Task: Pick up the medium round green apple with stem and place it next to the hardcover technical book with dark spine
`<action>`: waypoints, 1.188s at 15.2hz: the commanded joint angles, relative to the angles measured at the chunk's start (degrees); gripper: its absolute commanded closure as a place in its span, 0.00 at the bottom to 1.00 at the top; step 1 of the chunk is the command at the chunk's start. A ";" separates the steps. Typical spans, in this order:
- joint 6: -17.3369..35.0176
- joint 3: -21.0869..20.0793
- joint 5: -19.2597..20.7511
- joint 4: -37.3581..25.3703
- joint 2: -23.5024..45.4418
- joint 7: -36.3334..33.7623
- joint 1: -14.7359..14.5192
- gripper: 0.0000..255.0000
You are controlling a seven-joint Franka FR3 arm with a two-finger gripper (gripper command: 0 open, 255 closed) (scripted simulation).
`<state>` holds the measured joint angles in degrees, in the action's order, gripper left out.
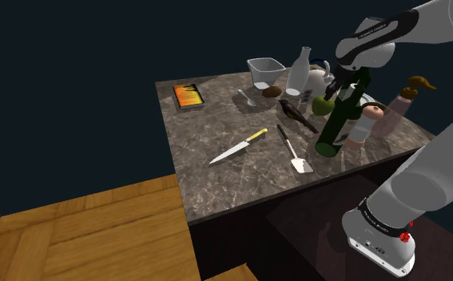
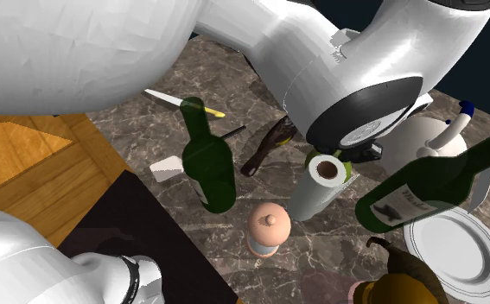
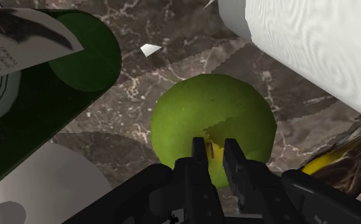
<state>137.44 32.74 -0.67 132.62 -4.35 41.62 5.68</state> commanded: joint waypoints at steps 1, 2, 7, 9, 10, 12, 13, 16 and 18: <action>0.00 0.00 0.00 0.00 0.00 0.00 0.00 1.00; 0.00 0.00 0.00 0.00 0.00 0.00 0.00 1.00; 0.00 0.00 0.00 0.00 0.00 0.00 0.00 1.00; -1.57 -0.15 0.79 -0.73 -1.00 -0.63 0.07 1.00; -2.35 -0.24 1.15 -1.11 -1.47 -0.91 0.10 1.00; -3.93 -0.42 1.81 -1.91 -2.38 -1.44 0.17 1.00; -4.71 -0.51 2.10 -2.33 -2.80 -1.69 0.20 1.00; -7.07 -0.80 2.88 -3.66 -3.99 -2.34 0.28 1.00; -8.65 -1.01 3.31 -4.61 -4.71 -2.71 0.32 1.00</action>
<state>129.67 31.81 2.45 128.59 -8.75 39.07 5.97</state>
